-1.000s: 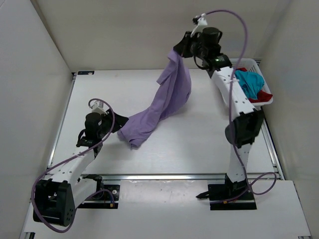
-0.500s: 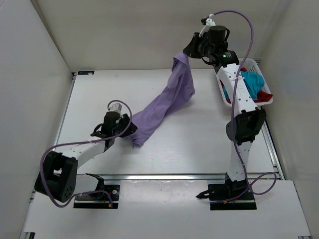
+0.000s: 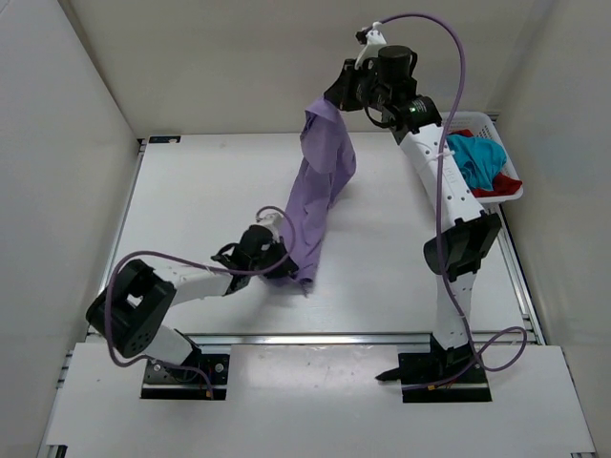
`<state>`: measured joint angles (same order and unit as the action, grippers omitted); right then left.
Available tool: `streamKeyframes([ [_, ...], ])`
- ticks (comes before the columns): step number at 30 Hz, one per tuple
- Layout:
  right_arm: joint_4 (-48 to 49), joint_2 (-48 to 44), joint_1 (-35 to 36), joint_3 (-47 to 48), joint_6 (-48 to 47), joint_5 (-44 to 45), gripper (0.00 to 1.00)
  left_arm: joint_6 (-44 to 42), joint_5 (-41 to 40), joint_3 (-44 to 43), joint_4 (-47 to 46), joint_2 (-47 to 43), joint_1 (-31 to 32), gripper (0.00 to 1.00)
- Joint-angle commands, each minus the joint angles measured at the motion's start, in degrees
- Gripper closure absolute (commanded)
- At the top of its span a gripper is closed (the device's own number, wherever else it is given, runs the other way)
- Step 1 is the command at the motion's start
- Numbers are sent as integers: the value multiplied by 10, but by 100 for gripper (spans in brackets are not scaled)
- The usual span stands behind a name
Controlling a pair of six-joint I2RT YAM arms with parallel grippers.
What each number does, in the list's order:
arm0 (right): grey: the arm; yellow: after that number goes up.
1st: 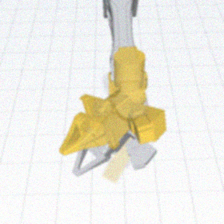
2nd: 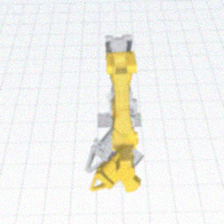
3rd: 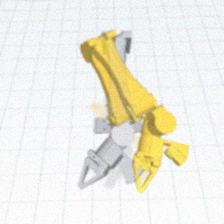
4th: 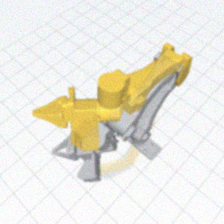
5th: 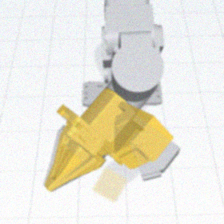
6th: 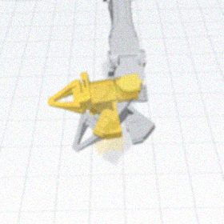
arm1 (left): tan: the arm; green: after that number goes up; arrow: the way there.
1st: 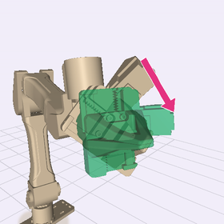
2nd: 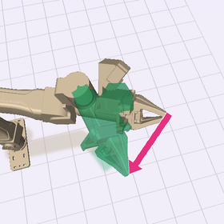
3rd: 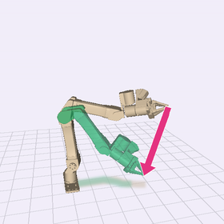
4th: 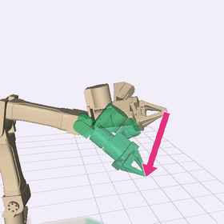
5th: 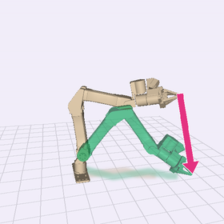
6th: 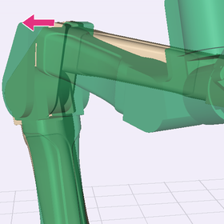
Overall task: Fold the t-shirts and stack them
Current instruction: Move the tshirt to the center of the board, then flatten out the tshirt
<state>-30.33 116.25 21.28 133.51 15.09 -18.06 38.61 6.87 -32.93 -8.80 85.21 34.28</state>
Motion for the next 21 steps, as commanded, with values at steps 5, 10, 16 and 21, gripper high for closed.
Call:
streamKeyframes([
  [5, 27, 66, 24, 77, 16, -101, 100, 110, 71, -1, -188, -79, 183, 48],
  [10, -6, 25, 22, 65, -2, -108, 52, 117, 67, 75, -177, -147, 54, 16],
  [16, -23, -86, 23, -146, -1, -16, 62, -1, -59, -27, -39, -168, -34, 21],
  [21, 211, -352, 30, -633, 84, 68, 79, -49, -42, -163, 18, -18, -83, 16],
])
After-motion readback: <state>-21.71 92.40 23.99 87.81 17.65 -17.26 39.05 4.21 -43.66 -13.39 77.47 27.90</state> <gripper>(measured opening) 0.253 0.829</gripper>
